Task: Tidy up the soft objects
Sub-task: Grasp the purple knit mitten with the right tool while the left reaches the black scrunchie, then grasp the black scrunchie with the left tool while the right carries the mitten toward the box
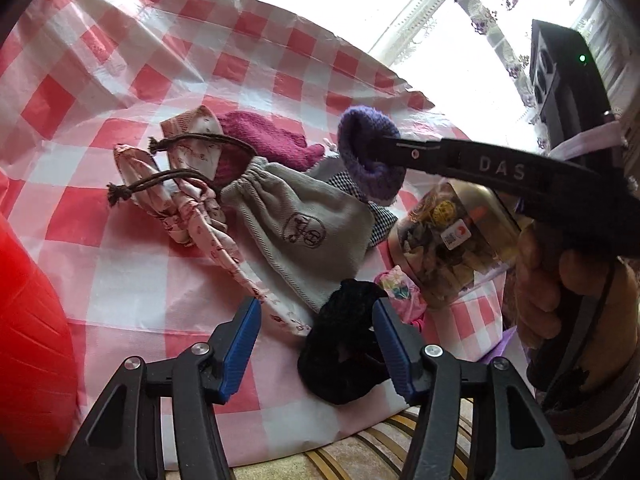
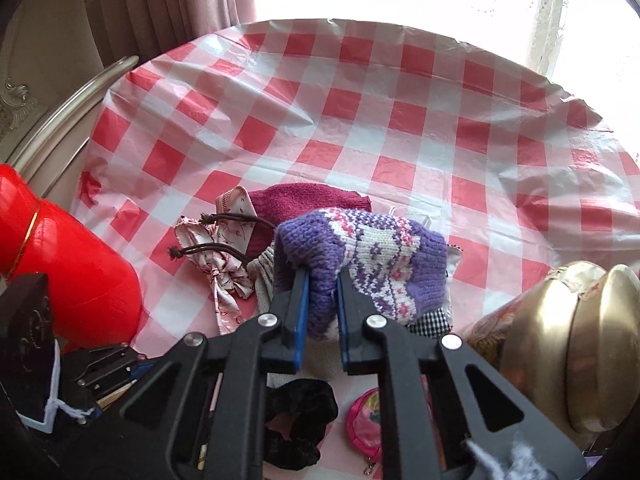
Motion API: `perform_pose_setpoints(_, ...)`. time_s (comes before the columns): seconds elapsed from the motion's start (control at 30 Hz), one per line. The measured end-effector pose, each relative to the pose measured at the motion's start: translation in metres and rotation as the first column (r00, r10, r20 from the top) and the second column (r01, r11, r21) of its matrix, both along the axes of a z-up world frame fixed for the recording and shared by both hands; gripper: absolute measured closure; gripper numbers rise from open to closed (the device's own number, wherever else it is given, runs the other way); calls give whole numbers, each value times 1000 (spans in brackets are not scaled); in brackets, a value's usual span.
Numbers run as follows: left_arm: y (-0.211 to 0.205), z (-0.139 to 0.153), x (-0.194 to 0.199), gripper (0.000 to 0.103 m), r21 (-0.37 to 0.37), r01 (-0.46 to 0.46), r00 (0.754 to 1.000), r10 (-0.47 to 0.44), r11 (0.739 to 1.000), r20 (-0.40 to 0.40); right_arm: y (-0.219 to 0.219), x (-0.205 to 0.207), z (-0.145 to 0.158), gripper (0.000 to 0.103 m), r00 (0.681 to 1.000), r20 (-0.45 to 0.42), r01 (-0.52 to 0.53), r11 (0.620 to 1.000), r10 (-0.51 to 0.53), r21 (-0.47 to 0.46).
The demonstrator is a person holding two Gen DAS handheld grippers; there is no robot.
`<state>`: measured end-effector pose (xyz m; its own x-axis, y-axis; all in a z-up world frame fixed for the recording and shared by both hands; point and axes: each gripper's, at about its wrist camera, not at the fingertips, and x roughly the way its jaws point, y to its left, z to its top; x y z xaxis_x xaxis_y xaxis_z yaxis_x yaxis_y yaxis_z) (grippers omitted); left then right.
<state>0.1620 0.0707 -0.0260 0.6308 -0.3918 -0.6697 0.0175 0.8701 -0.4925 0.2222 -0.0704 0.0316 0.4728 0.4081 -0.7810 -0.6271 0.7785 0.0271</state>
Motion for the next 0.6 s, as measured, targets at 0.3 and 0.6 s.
perform_pose_setpoints(0.3,-43,-7,23,56,129,140,989,-131,982,-74,-49,-44,42,87,999,11,-35,993,34,116)
perform_pose_setpoints(0.6,-65,-13,31,89,230,191,980,-171,954,-102,-160,-91,75,88,997,39,64,984,-71,167)
